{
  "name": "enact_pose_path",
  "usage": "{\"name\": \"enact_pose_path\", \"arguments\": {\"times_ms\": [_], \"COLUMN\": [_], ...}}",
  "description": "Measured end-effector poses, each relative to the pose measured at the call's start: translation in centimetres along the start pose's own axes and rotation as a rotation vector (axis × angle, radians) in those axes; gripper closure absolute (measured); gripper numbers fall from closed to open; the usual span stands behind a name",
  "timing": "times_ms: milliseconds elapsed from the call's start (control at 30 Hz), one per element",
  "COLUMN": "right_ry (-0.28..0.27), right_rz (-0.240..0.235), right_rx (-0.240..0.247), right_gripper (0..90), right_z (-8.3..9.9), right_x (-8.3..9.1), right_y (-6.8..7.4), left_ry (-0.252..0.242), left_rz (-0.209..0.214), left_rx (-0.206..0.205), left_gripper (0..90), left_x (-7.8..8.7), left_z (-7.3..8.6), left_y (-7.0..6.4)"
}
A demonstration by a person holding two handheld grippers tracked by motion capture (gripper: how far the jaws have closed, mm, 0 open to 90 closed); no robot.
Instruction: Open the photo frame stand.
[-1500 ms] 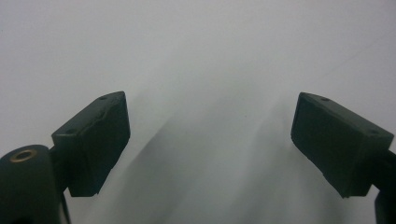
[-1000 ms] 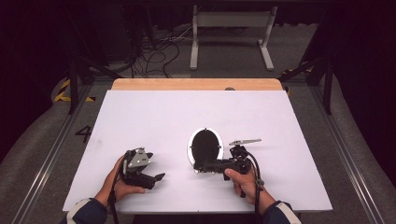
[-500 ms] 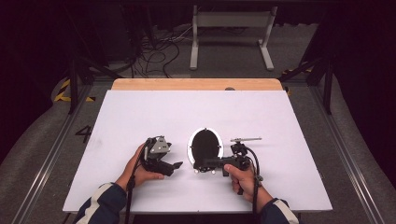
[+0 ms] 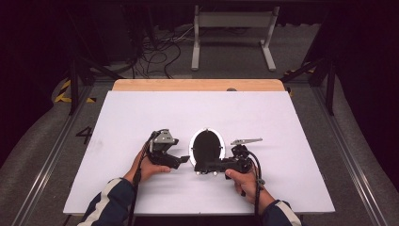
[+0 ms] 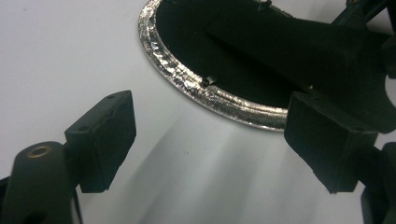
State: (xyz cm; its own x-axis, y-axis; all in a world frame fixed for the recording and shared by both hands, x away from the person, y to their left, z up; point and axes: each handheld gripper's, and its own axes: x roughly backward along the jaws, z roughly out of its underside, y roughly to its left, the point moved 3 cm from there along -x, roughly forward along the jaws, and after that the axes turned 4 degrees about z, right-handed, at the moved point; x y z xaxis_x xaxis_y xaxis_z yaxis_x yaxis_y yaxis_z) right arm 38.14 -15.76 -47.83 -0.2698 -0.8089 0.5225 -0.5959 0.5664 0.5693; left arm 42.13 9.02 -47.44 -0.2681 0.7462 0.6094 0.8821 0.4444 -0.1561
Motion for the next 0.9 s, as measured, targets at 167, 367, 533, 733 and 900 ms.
{"name": "enact_pose_path", "arguments": {"times_ms": [167, 367, 533, 733, 900], "right_ry": [-0.007, -0.02, -0.028, -0.033, -0.036], "right_rz": [0.002, 0.011, 0.009, 0.028, 0.042], "right_rx": [0.072, 0.156, 0.212, 0.305, 0.356], "right_gripper": [56.1, 56.5, 56.6, 56.6, 56.6], "right_z": [0.0, 0.0, 0.2, 0.5, 0.5], "right_x": [0.0, 0.1, 0.2, 0.3, 0.4], "right_y": [0.2, 0.5, 0.6, 1.0, 1.4], "left_ry": [0.004, -0.009, -0.002, -0.006, -0.006], "left_rz": [0.01, 0.045, 0.076, 0.129, 0.185], "left_rx": [0.005, 0.04, 0.049, 0.049, 0.056], "left_gripper": [15.8, 14.0, 14.0, 14.1, 15.4], "left_x": [-0.2, -0.2, -0.5, -0.9, -1.5], "left_z": [-0.1, -0.1, -0.1, -0.5, -0.9], "left_y": [0.1, 0.2, 0.1, 0.1, 0.0]}}
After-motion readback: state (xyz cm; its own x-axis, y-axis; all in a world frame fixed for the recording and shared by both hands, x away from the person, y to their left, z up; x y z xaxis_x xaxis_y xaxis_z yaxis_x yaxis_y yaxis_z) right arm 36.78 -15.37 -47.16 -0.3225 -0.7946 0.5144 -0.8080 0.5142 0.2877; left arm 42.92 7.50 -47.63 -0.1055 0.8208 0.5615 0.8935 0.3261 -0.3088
